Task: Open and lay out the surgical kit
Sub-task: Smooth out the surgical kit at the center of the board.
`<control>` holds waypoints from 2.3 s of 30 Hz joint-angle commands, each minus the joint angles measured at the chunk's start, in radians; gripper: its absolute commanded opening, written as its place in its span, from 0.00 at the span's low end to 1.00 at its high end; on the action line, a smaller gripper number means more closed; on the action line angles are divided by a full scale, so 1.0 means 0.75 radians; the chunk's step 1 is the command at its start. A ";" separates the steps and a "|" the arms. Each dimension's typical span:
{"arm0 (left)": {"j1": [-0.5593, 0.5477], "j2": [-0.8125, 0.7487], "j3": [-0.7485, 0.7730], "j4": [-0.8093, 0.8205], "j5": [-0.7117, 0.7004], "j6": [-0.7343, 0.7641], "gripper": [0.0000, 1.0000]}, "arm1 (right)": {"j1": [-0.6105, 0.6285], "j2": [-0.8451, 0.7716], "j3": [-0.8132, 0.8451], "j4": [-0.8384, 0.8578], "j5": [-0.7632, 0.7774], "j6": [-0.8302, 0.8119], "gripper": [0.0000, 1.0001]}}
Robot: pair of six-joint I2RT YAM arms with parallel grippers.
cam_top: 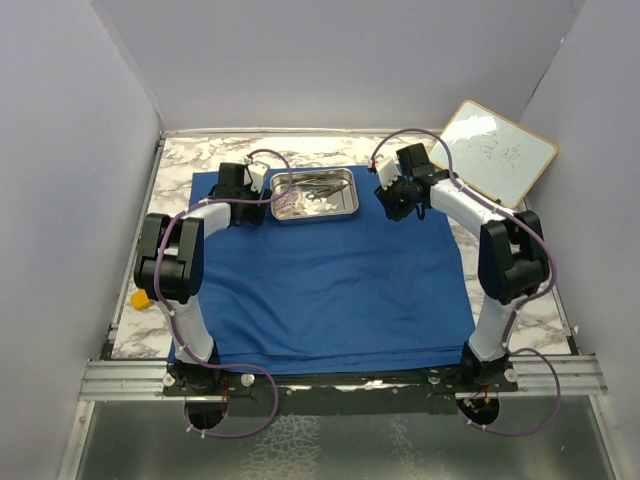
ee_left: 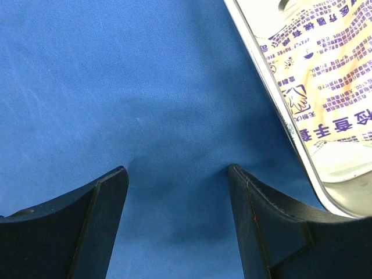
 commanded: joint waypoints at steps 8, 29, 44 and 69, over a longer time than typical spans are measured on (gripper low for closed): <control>0.018 0.102 0.063 -0.058 -0.108 0.035 0.72 | -0.059 0.356 0.288 0.201 0.041 0.166 0.31; 0.063 0.474 0.451 -0.296 -0.013 0.059 0.64 | -0.123 0.614 0.397 0.162 0.005 0.207 0.29; 0.063 0.584 0.715 -0.425 0.025 0.029 0.65 | -0.162 0.725 0.627 0.040 -0.056 0.186 0.30; 0.207 -0.476 0.022 -0.523 0.005 0.185 0.87 | -0.179 -0.210 0.162 -0.063 -0.441 0.069 0.54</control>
